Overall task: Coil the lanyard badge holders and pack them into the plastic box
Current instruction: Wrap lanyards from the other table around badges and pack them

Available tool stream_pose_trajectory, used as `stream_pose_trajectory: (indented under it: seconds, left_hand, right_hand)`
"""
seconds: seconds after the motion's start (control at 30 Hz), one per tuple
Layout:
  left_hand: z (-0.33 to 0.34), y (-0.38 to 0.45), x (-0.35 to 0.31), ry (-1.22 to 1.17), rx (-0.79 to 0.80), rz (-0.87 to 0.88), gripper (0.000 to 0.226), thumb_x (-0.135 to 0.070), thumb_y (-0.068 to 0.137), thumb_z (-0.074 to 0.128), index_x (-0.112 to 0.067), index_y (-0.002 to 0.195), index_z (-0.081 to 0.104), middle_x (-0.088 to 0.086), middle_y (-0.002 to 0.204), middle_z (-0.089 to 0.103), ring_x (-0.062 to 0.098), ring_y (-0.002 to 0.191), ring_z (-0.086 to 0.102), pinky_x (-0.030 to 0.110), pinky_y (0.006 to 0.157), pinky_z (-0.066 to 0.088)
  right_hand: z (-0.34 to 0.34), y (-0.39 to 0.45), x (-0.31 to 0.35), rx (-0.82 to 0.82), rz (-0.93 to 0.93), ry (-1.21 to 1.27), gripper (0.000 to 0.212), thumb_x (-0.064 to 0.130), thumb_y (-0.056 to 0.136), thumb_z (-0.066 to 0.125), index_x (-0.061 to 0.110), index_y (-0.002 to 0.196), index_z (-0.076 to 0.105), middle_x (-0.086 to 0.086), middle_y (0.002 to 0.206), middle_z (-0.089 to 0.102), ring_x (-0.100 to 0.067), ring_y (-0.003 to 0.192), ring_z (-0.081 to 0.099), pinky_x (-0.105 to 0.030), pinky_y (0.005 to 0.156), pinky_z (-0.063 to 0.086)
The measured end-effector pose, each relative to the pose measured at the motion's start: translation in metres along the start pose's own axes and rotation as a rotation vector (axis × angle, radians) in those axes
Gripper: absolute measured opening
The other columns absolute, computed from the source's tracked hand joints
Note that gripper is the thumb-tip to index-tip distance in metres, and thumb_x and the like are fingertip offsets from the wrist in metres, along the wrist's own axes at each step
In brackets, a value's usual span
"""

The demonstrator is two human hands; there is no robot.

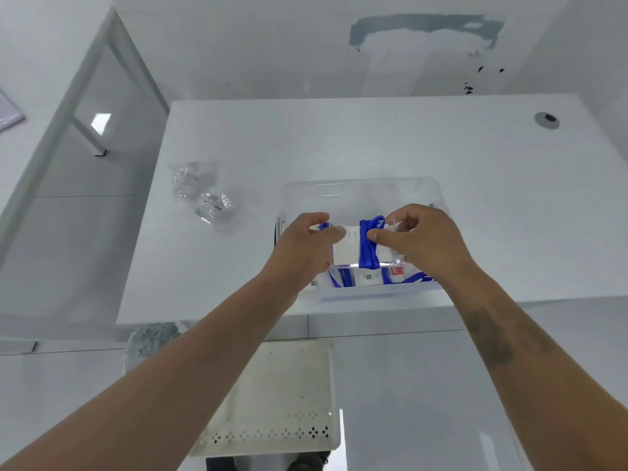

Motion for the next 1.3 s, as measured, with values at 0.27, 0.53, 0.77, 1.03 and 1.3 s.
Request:
stream_pose_trajectory:
  seconds: [0.27, 0.53, 0.77, 1.03, 1.3]
  left_hand:
    - [0.022, 0.020, -0.002, 0.357, 0.000, -0.191, 0.047, -0.061, 0.096, 0.037, -0.016, 0.097, 0.049, 0.004, 0.091, 0.055, 0.017, 0.076, 0.053, 0.028, 0.072, 0.043]
    - [0.031, 0.030, 0.005, 0.384, 0.052, -0.284, 0.044, -0.060, 0.097, 0.039, -0.018, 0.104, 0.047, 0.000, 0.095, 0.043, 0.015, 0.081, 0.041, 0.028, 0.083, 0.029]
    - [0.035, 0.033, 0.014, 0.395, 0.025, -0.281, 0.065, -0.061, 0.095, 0.042, -0.008, 0.131, 0.050, 0.003, 0.109, 0.053, 0.018, 0.096, 0.050, 0.028, 0.080, 0.037]
    - [0.016, 0.032, -0.004, 0.147, -0.042, 0.028, 0.019, -0.040, 0.097, 0.053, -0.022, 0.096, 0.059, -0.004, 0.093, 0.056, 0.014, 0.086, 0.052, 0.040, 0.095, 0.049]
    - [-0.020, 0.007, -0.008, -0.012, -0.123, 0.126, 0.023, -0.034, 0.097, 0.056, -0.020, 0.110, 0.070, -0.008, 0.108, 0.070, 0.014, 0.104, 0.067, 0.035, 0.089, 0.058]
  right_hand:
    - [0.042, 0.039, -0.018, 0.226, -0.006, -0.303, 0.036, 0.061, 0.068, 0.076, 0.032, 0.088, 0.069, 0.014, 0.087, 0.065, -0.009, 0.078, 0.063, -0.035, 0.075, 0.055]
    - [0.091, 0.044, -0.016, 0.559, -0.017, -0.447, 0.027, 0.045, 0.083, 0.071, 0.018, 0.079, 0.071, 0.003, 0.064, 0.062, -0.014, 0.061, 0.061, -0.027, 0.060, 0.046]
    - [0.115, 0.047, -0.016, 0.644, 0.002, -0.518, 0.028, 0.043, 0.084, 0.071, 0.018, 0.072, 0.063, 0.003, 0.060, 0.065, -0.011, 0.055, 0.060, -0.023, 0.056, 0.048]
    - [0.104, 0.037, -0.003, 0.642, -0.032, -0.597, 0.041, 0.051, 0.077, 0.075, 0.012, 0.089, 0.069, -0.002, 0.075, 0.065, -0.019, 0.071, 0.062, -0.031, 0.072, 0.051]
    - [0.061, 0.028, 0.006, 0.453, -0.033, -0.502, 0.038, 0.057, 0.072, 0.077, 0.025, 0.091, 0.068, 0.007, 0.087, 0.067, -0.016, 0.087, 0.065, -0.027, 0.071, 0.048]
Point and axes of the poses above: each hand's wrist, its own y-axis towards the middle knuckle, its own z-axis out of the palm, x = y × z, the point moved 7 cm from there along y, towards the middle knuckle
